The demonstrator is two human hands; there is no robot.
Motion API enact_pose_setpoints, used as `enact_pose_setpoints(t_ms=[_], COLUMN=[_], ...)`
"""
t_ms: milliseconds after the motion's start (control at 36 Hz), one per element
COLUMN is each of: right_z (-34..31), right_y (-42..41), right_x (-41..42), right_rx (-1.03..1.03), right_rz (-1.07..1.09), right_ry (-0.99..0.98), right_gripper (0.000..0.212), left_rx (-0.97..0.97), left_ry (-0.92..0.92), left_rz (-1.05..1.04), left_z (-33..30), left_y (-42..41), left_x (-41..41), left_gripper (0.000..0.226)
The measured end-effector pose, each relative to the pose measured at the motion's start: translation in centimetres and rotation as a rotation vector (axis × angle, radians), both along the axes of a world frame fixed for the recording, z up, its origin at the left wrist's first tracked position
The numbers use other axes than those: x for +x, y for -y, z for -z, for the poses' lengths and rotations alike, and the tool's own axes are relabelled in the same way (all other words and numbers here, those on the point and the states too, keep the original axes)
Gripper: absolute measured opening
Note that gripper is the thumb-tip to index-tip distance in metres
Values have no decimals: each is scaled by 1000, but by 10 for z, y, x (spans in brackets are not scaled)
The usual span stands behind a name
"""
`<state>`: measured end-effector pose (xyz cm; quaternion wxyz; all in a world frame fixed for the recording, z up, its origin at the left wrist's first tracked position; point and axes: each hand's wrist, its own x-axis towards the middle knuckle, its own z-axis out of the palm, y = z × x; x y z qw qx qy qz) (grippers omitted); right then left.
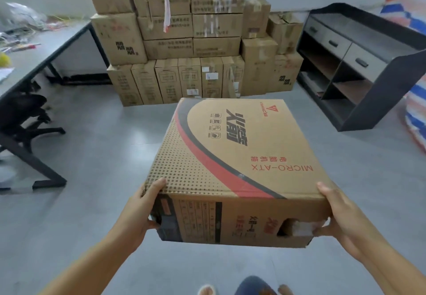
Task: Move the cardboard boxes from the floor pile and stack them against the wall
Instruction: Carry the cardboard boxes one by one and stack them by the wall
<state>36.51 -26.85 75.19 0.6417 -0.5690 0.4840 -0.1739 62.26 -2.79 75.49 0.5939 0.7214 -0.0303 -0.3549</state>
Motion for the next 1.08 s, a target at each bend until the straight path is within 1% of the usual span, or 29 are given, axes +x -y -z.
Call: enact_pose_setpoints(t_ms=[111, 222, 333, 417, 556, 722, 889, 1083], right_z=[-2, 2, 6, 4, -9, -21, -25, -31], right_y=[41, 95, 161, 217, 307, 396, 473, 566], right_x=[48, 98, 152, 194, 261, 328, 396, 502], right_rx=[0, -9, -12, -44, -55, -64, -69, -118], right_rz=[-11, -9, -10, -42, -59, -94, -53, 28], right_ry=[8, 8, 13, 23, 46, 46, 54, 124], right_gripper=[33, 33, 34, 31, 32, 33, 32, 31], left_rx=[-15, -12, -21, -38, -60, -84, -86, -130], left_ry=[17, 31, 44, 57, 60, 61, 73, 121], left_rz=[22, 15, 0, -22, -56, -80, -55, -9], left_z=[-4, -2, -1, -3, -15, -20, -15, -20], left_y=[41, 93, 158, 213, 296, 383, 465, 575], left_x=[50, 98, 151, 189, 248, 307, 378, 496], left_gripper=[18, 19, 16, 16, 22, 11, 12, 20])
